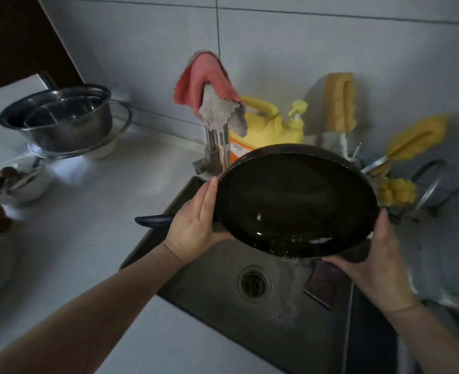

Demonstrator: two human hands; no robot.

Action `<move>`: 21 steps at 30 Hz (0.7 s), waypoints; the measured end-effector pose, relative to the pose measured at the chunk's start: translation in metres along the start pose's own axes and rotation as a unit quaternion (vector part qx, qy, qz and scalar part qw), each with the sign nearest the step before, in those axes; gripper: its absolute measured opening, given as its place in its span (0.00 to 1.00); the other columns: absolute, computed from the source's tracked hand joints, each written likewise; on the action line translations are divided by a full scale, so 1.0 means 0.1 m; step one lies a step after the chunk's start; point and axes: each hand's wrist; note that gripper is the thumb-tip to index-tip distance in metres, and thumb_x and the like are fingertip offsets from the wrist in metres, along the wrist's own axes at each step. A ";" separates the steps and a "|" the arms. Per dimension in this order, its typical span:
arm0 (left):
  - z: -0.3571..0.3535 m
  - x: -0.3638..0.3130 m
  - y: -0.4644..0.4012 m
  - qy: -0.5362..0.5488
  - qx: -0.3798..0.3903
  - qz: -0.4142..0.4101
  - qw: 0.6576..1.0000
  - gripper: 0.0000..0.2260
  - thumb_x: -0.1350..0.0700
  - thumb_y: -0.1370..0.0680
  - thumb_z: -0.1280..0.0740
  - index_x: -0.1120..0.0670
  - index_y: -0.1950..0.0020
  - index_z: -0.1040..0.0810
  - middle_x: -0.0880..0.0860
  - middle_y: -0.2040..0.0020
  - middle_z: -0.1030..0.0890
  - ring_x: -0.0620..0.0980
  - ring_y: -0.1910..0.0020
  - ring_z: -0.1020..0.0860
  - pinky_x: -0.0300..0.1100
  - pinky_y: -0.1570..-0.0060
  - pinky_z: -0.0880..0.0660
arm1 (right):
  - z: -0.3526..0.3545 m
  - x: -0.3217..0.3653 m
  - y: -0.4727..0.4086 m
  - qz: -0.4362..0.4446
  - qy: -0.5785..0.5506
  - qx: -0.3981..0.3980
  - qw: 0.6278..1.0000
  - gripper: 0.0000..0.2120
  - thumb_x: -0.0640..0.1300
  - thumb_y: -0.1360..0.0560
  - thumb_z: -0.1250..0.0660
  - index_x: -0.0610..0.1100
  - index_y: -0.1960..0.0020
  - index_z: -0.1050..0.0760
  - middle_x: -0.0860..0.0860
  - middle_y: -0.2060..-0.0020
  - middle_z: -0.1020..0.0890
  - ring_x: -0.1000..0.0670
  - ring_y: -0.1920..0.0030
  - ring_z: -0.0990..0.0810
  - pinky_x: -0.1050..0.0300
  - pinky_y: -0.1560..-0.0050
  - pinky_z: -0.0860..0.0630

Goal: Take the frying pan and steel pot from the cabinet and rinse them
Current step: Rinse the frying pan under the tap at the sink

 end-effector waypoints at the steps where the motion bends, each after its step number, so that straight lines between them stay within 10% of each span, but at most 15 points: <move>1: 0.02 -0.02 -0.03 -0.012 -0.031 -0.011 0.999 0.53 0.37 0.32 0.28 0.58 0.22 0.58 0.62 0.32 0.36 0.56 0.40 0.28 0.47 0.45 0.25 | 0.09 0.06 -0.04 0.018 0.024 -0.021 0.999 0.52 0.53 0.45 0.19 0.39 0.28 0.40 0.38 0.39 0.27 0.41 0.36 0.29 0.32 0.35 0.31; 7: 0.18 -0.12 -0.08 -0.021 -0.124 -0.029 0.992 0.50 0.36 0.28 0.31 0.54 0.22 0.61 0.61 0.32 0.36 0.58 0.36 0.29 0.49 0.41 0.26 | 0.41 0.30 -0.12 0.064 0.104 -0.102 0.987 0.52 0.61 0.45 0.22 0.38 0.32 0.39 0.43 0.42 0.30 0.39 0.39 0.32 0.39 0.36 0.34; 14: 0.00 0.04 0.48 -0.026 0.009 0.053 0.998 0.49 0.37 0.30 0.30 0.61 0.24 0.52 0.63 0.31 0.35 0.58 0.36 0.29 0.53 0.45 0.23 | -0.18 0.08 0.14 0.029 0.069 0.032 0.997 0.46 0.67 0.29 0.36 0.40 0.25 0.48 0.37 0.33 0.33 0.36 0.35 0.32 0.34 0.37 0.35; 21: 0.00 0.39 0.84 -0.056 0.091 0.127 0.986 0.48 0.39 0.30 0.29 0.66 0.25 0.47 0.65 0.30 0.34 0.58 0.38 0.28 0.51 0.46 0.24 | -0.79 0.01 -0.01 0.084 0.051 0.072 0.993 0.63 0.56 0.43 0.24 0.43 0.20 0.58 0.39 0.30 0.35 0.40 0.31 0.34 0.40 0.38 0.36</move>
Point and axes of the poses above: each hand's wrist, its own y-axis away from the middle knuckle, its own z-axis out of the back of the hand, x = y × z
